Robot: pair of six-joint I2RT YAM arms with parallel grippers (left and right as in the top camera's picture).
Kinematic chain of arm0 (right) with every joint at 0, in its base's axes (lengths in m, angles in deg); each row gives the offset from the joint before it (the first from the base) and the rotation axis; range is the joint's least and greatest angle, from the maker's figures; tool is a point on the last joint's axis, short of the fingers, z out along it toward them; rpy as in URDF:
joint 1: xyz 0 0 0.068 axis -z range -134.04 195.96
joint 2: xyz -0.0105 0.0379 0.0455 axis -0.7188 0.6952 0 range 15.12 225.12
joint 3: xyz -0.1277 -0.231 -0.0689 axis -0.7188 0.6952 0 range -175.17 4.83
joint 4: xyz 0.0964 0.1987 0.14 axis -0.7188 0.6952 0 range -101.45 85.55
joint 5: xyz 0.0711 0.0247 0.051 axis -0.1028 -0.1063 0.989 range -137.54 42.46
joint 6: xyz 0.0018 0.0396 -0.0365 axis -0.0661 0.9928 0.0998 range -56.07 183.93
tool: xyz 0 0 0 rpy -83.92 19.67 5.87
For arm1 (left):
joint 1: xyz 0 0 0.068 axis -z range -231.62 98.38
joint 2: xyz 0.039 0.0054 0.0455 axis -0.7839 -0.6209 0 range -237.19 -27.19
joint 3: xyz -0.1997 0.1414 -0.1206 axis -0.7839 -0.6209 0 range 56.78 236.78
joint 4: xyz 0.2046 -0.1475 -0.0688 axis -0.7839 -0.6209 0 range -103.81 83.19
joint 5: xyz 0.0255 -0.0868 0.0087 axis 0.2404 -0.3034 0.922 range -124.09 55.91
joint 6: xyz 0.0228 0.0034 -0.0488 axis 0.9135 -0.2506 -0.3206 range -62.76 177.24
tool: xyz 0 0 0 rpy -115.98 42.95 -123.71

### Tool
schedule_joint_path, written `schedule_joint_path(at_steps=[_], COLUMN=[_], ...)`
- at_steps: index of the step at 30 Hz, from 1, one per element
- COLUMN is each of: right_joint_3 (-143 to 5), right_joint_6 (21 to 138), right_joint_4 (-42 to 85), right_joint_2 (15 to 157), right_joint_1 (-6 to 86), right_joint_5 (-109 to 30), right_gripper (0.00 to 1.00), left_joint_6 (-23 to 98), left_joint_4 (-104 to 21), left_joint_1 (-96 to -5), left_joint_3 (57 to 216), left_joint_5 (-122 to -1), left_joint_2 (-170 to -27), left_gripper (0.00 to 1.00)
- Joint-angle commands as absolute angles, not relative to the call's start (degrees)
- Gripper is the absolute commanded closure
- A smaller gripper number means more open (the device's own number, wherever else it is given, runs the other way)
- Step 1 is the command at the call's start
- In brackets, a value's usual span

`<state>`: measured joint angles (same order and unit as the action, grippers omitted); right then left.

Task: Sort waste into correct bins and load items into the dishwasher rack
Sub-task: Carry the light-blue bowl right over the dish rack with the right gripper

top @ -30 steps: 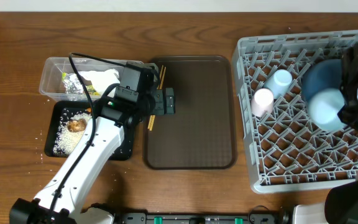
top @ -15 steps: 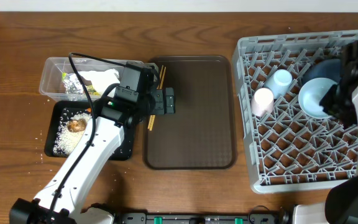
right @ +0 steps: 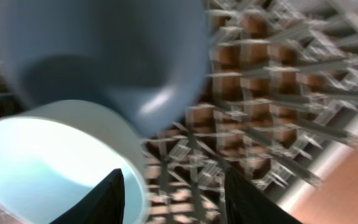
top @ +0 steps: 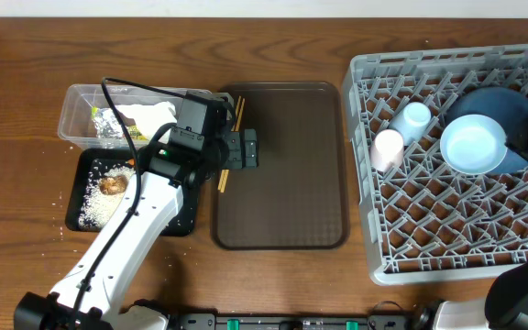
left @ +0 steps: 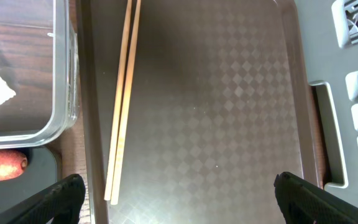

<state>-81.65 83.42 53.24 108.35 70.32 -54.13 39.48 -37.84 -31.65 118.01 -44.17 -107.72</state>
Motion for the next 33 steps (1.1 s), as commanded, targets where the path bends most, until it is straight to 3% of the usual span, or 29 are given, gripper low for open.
schedule_joint_path(at_steps=[1, 18, 23, 33], right_joint_3=[-79.73, -72.58, -72.38, -80.43], right_joint_6=[78.74, 78.48, 78.46, 79.79], right_joint_4=[51.58, 43.78, 43.38, 51.19], right_joint_2=[110.01, 111.96, 111.94, 111.06], right_joint_1=[70.62, 70.65, 70.67, 70.65], right_joint_5=[-45.36, -46.21, -46.24, -49.84], right_gripper=[0.56, 0.67, 0.98, 0.99], left_joint_6=[40.00, 40.00, 40.00, 40.02], left_joint_4=[-37.77, -37.77, -37.77, -37.60], left_joint_1=[-31.83, -31.83, -31.80, -31.83], left_joint_3=[119.54, 119.54, 119.54, 119.52], left_joint_5=[-43.45, -43.45, -43.45, -43.45], left_joint_2=[-108.20, -108.20, -108.20, -108.31], left_gripper=[0.02, 0.02, 0.02, 0.02])
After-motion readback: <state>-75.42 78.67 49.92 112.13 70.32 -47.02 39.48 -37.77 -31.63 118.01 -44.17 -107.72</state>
